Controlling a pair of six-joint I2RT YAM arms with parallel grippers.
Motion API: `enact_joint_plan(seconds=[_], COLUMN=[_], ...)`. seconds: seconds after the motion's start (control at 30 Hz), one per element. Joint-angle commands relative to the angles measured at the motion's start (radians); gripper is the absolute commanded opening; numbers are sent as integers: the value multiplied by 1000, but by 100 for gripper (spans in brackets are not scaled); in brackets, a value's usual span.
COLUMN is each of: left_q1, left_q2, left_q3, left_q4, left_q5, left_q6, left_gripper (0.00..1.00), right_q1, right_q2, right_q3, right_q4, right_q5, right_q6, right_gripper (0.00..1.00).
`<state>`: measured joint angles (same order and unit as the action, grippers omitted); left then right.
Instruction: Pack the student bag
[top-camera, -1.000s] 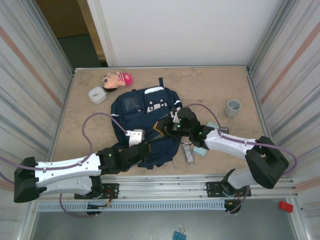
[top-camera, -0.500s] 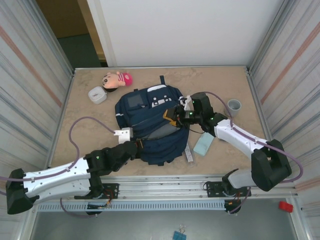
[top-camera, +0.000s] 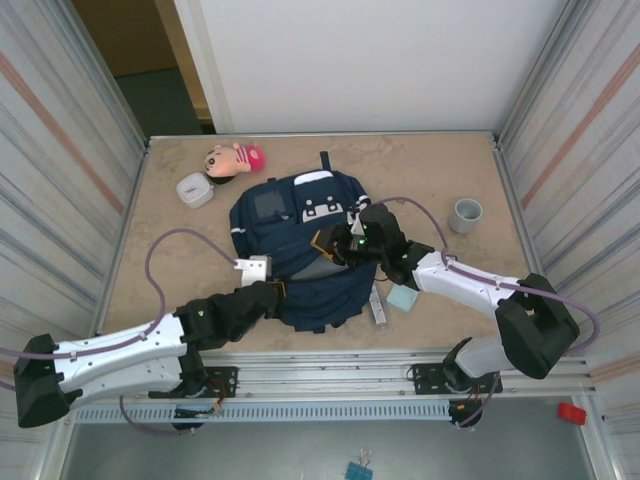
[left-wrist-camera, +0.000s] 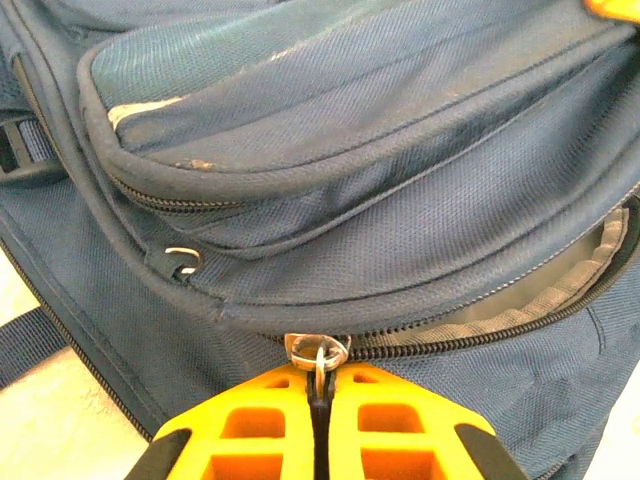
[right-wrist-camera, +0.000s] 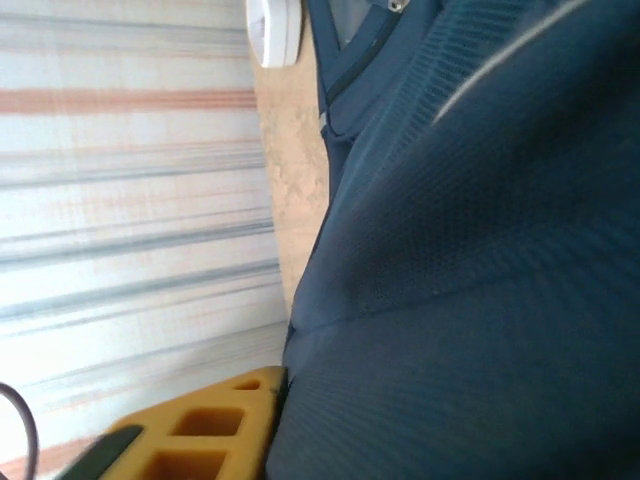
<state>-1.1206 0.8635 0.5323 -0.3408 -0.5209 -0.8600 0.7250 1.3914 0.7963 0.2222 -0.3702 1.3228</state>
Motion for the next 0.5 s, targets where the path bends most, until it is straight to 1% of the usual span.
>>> enact_joint_plan(seconds=[0.0,0.07,0.13,0.27,0.47], left_q1=[71,143,213,335,519], left_q2=[-30,-49,-71,-96,-66], left_q3=[6,-11,-28,-41,-50], left_q4=[-46,-40,-23,-6,90], left_q5=[-23,31,80,115,225], left_q6=[-28,-4,28,100,194], left_gripper=[0,0,0,1,2], right_q1=[-25,-61,-94,-153,-192], right_q2=[-31,-52,-73,-81,-33], right_q3=[44,82,129,262,392], right_q4=[-37,-109,-182,-353,-446], right_q5=[-25,-86,-143,-266,-432], right_q6=[-60,-123,-206,-338,-420], right_gripper=[12,8,6,6,5])
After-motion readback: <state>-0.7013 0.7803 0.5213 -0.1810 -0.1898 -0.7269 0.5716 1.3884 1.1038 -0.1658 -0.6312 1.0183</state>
